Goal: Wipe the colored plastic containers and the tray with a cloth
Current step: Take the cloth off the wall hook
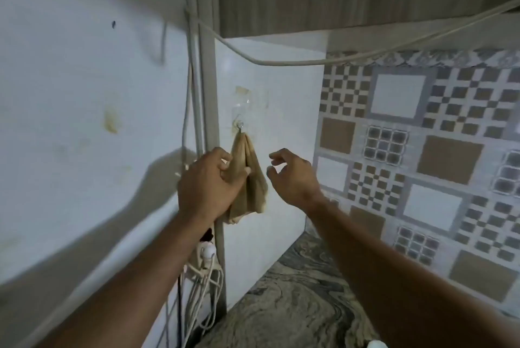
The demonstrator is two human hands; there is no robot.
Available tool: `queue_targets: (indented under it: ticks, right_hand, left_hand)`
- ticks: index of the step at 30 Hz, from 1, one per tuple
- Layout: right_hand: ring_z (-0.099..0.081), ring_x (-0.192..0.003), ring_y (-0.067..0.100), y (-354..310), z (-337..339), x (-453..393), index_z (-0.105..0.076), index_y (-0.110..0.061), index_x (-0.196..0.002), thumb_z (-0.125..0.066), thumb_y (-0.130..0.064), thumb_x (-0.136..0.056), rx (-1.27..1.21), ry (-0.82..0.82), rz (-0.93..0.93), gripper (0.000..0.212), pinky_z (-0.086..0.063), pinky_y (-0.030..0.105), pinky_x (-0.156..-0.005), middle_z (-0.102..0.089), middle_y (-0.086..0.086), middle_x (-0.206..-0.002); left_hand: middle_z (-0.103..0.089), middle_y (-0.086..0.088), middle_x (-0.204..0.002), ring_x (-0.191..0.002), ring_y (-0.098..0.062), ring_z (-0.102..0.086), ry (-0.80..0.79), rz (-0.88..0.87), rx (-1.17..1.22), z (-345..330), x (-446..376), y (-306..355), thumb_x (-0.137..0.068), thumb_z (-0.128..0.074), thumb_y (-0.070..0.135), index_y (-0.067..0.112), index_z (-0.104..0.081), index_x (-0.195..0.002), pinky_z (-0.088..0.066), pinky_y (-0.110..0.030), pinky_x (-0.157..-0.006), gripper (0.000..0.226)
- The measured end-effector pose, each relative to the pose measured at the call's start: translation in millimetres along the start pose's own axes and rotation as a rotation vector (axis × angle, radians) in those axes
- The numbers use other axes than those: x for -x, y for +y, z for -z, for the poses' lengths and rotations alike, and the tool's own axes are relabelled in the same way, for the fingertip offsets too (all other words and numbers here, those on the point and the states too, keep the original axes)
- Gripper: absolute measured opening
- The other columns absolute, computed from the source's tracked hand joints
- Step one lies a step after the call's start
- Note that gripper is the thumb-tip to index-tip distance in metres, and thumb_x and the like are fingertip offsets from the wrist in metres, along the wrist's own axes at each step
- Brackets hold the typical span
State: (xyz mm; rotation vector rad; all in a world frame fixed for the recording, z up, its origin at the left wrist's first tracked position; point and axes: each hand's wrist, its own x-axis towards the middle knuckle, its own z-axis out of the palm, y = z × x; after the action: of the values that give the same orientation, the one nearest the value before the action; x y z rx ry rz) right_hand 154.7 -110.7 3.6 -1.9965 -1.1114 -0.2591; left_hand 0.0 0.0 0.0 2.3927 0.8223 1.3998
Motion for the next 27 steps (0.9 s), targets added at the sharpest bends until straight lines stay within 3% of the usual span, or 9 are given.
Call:
queue_targets:
  ticks: [4, 7, 9, 14, 17, 20, 23, 25, 27]
  right_hand:
    - [-0.070, -0.105, 0.022, -11.8, -19.2, -14.4, -0.064, -0.020, -0.133, -0.062, -0.037, -0.098, -0.033, -0.147, -0.103, 0.039, -0.056, 0.031, -0.088, -0.073, -0.003, -0.121]
    - [-0.066, -0.079, 0.022, -12.5, -29.3, -25.0, -0.069, -0.022, -0.086, -0.064, -0.026, -0.095, -0.079, -0.137, -0.139, 0.011, -0.051, 0.030, -0.071, -0.071, -0.002, -0.086]
    - [-0.062, -0.073, 0.023, -11.5, -30.5, -29.0, -0.061, -0.025, -0.072, -0.066, -0.022, -0.093, -0.086, -0.079, -0.142, 0.021, -0.045, 0.027, -0.067, -0.067, -0.001, -0.077]
    - [-0.068, -0.080, 0.016, -15.6, -6.9, -32.4, -0.075, -0.019, -0.093, -0.068, -0.021, -0.094, -0.159, 0.139, -0.098, 0.008, -0.050, 0.020, -0.065, -0.073, -0.004, -0.086]
    - [-0.069, -0.078, 0.009, -13.9, 18.7, -33.1, -0.077, -0.020, -0.090, -0.074, -0.024, -0.091, -0.195, 0.218, -0.036, 0.004, -0.060, 0.028, -0.072, -0.073, -0.010, -0.082]
    - [-0.067, -0.074, 0.008, -9.3, 46.1, -22.4, -0.074, -0.022, -0.082, -0.084, -0.029, -0.085, -0.204, 0.190, 0.012, 0.013, -0.057, 0.028, -0.070, -0.071, -0.013, -0.077]
    - [-0.067, -0.075, 0.013, -2.4, 71.7, 0.7, -0.072, -0.015, -0.081, -0.088, -0.031, -0.082, -0.243, 0.055, 0.036, 0.022, -0.054, 0.028, -0.068, -0.072, -0.007, -0.078]
    - [-0.071, -0.082, 0.017, 4.9, 83.6, 19.2, -0.072, -0.006, -0.087, -0.089, -0.027, -0.081, -0.345, -0.063, 0.017, 0.028, -0.058, 0.032, -0.075, -0.075, 0.005, -0.086]
    - [-0.071, -0.086, 0.030, 11.2, 92.6, 38.6, -0.067, 0.003, -0.092, -0.090, -0.027, -0.077, -0.521, -0.174, -0.033, 0.040, -0.057, 0.046, -0.081, -0.074, 0.023, -0.094]
  left_hand:
    - [-0.074, 0.015, -0.090, -0.081, -0.015, -0.072, -0.042, 0.043, -0.004, -15.3, 0.8, -9.7, -0.086, -0.076, 0.052, 0.031, -0.067, -0.097, -0.061, -0.038, -0.071, 0.026]
    - [-0.076, 0.010, -0.084, -0.077, -0.016, -0.073, -0.052, 0.022, 0.065, -25.0, -5.9, -15.4, -0.088, -0.080, 0.031, 0.024, -0.075, -0.095, -0.063, -0.041, -0.071, 0.011]
    - [-0.075, 0.008, -0.080, -0.073, -0.017, -0.072, -0.020, 0.020, 0.095, -26.5, -10.0, -15.6, -0.088, -0.079, 0.024, 0.020, -0.077, -0.092, -0.063, -0.041, -0.069, 0.006]
    - [-0.071, 0.015, -0.077, -0.069, -0.007, -0.068, 0.127, -0.035, 0.146, -8.8, -18.6, -3.1, -0.087, -0.079, 0.027, 0.022, -0.073, -0.090, -0.060, -0.031, -0.063, 0.008]
    - [-0.071, 0.014, -0.074, -0.065, -0.005, -0.067, 0.184, -0.072, 0.184, 8.2, -26.7, 6.3, -0.084, -0.079, 0.027, 0.022, -0.073, -0.085, -0.057, -0.028, -0.062, 0.009]
    - [-0.070, 0.012, -0.073, -0.066, -0.003, -0.065, 0.168, -0.167, 0.257, 24.8, -29.0, 13.5, -0.081, -0.079, 0.022, 0.019, -0.070, -0.083, -0.056, -0.025, -0.062, 0.009]
    - [-0.068, 0.011, -0.080, -0.072, 0.002, -0.062, -0.004, -0.209, 0.363, 34.2, -26.0, 17.7, -0.080, -0.078, 0.019, 0.015, -0.064, -0.078, -0.045, -0.009, -0.065, 0.015]
    - [-0.061, 0.010, -0.074, -0.067, -0.002, -0.055, -0.361, -0.036, 0.658, 36.4, -18.2, 21.1, -0.076, -0.070, 0.020, 0.016, -0.054, -0.072, -0.042, -0.017, -0.064, 0.017]
    - [-0.045, -0.010, -0.081, -0.074, -0.026, -0.044, -0.731, 0.198, 1.011, 33.9, -5.9, 24.3, -0.069, -0.066, 0.022, 0.013, -0.049, -0.078, -0.035, -0.032, -0.066, 0.021]
